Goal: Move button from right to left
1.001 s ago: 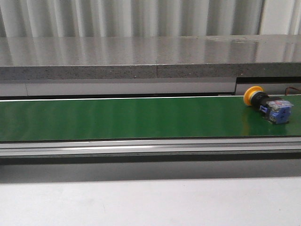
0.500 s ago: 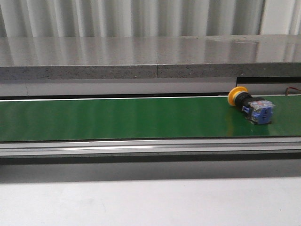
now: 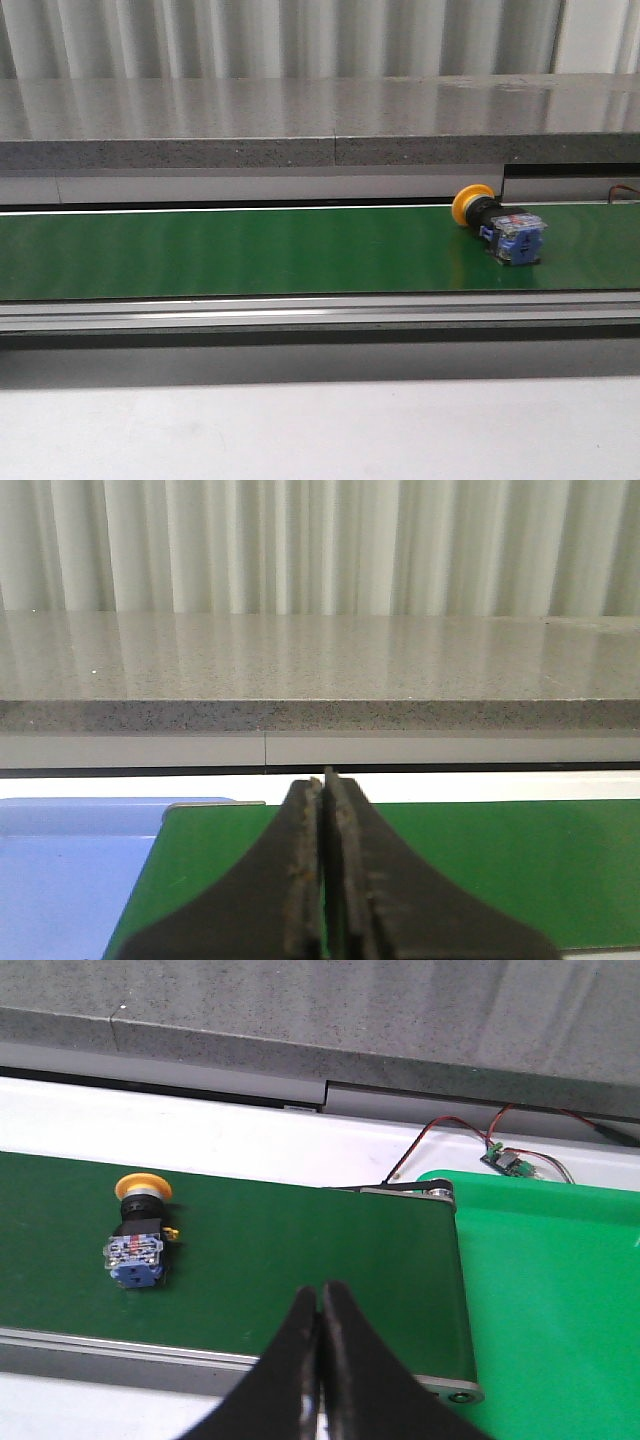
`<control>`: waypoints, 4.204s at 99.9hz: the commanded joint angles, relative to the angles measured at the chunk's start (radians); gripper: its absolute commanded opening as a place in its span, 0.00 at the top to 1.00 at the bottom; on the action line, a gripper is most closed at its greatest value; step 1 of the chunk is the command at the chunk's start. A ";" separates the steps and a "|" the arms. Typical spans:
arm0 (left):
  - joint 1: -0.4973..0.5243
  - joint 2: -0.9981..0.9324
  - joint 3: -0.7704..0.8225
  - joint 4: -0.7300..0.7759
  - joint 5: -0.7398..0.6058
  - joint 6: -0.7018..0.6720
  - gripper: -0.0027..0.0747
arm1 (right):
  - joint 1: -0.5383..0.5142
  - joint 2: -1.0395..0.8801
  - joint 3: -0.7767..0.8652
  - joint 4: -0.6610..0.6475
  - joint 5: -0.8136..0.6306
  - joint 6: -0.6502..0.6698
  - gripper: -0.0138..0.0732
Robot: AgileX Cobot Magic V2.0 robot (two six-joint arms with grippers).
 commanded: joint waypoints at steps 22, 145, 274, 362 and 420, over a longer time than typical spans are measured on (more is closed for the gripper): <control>-0.008 -0.034 0.024 -0.007 -0.082 -0.008 0.99 | -0.001 0.001 -0.025 0.006 -0.073 -0.010 0.92; -0.008 0.228 -0.360 -0.021 0.103 -0.008 0.99 | -0.001 0.001 -0.025 0.006 -0.073 -0.010 0.92; -0.008 0.942 -0.867 -0.013 0.682 0.001 0.73 | -0.001 0.001 -0.025 0.006 -0.073 -0.010 0.92; -0.016 1.023 -0.957 -0.161 0.742 0.001 0.15 | -0.001 0.001 -0.025 0.006 -0.073 -0.010 0.92; -0.351 1.404 -1.181 -0.158 0.689 -0.076 0.15 | -0.001 0.001 -0.025 0.006 -0.073 -0.010 0.92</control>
